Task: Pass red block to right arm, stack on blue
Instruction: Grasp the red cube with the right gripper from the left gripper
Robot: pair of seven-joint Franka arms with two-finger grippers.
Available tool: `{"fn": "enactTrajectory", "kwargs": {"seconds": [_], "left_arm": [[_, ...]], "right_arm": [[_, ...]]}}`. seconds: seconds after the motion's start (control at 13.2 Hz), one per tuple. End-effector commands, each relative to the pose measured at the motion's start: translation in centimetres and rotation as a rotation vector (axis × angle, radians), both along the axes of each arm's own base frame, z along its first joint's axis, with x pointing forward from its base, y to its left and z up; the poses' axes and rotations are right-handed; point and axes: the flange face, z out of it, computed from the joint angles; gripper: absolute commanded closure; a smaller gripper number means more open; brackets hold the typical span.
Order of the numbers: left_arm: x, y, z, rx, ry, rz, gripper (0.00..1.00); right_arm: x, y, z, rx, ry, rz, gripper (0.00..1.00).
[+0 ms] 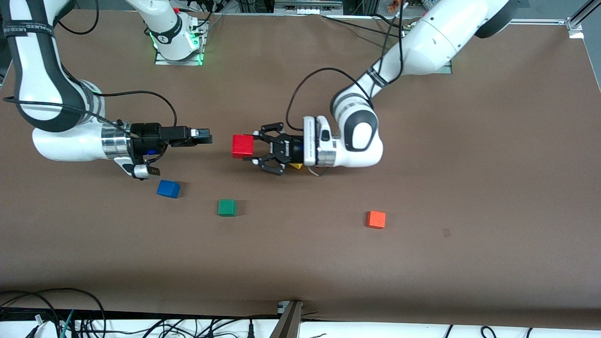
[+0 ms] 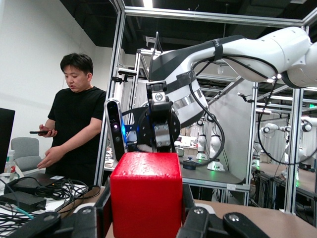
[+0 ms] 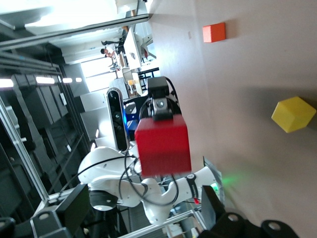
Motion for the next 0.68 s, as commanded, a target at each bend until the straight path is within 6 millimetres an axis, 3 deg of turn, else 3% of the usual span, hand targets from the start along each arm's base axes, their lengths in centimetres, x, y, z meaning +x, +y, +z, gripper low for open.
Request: {"fn": "enactTrajectory", "kwargs": {"seconds": [0.0,0.3,0.61], "left_arm": [[-0.7,-2.1,0.7,-0.022,0.018,0.036,1.00],[-0.7,-2.1,0.7,-0.026,0.022,0.040,1.00],[-1.0,-2.4,0.6,-0.033,0.036,0.042,1.00]], "right_arm": [[-0.5,0.2,-1.0,0.027,-0.095,0.000,0.00],[-1.3,0.7,-1.9,0.032,-0.087,0.016,0.00],[-1.0,2.4,-2.9,0.065,-0.065,-0.009,0.00]]}}
